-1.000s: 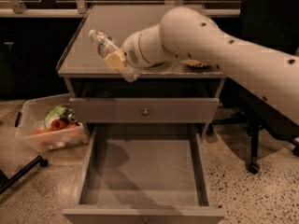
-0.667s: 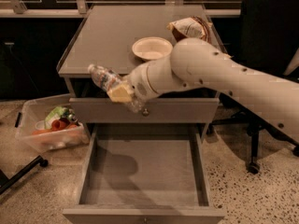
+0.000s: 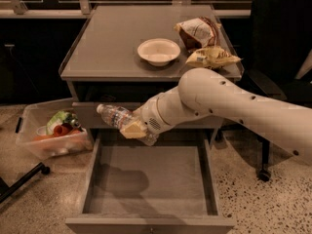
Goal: Place water bottle into middle drawer
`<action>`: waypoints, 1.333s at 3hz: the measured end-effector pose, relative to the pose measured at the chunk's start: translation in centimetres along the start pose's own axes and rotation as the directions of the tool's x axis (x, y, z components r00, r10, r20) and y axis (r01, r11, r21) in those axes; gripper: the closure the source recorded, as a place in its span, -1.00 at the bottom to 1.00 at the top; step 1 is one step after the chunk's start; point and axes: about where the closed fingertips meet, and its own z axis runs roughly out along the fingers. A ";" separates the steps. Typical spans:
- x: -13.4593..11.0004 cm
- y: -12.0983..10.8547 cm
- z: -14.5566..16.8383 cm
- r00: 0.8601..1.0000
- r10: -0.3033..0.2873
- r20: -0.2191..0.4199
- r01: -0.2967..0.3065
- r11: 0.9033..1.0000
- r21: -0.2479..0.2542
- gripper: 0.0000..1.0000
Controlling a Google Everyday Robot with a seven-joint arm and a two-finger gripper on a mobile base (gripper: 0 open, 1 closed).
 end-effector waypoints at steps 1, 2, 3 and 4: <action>1.8 -0.9 2.2 0.998 -0.019 -0.057 0.018 1.000 -0.013 1.00; 7.6 -2.6 6.9 0.989 0.000 -0.148 -0.005 0.999 -0.034 1.00; 14.8 -3.7 11.6 0.978 0.039 -0.203 -0.048 0.998 -0.036 1.00; 21.4 -3.8 15.8 0.962 0.104 -0.253 -0.113 0.993 -0.021 1.00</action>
Offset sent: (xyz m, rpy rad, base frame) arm 0.0300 -0.0253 -0.2073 -0.2131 0.1754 0.0346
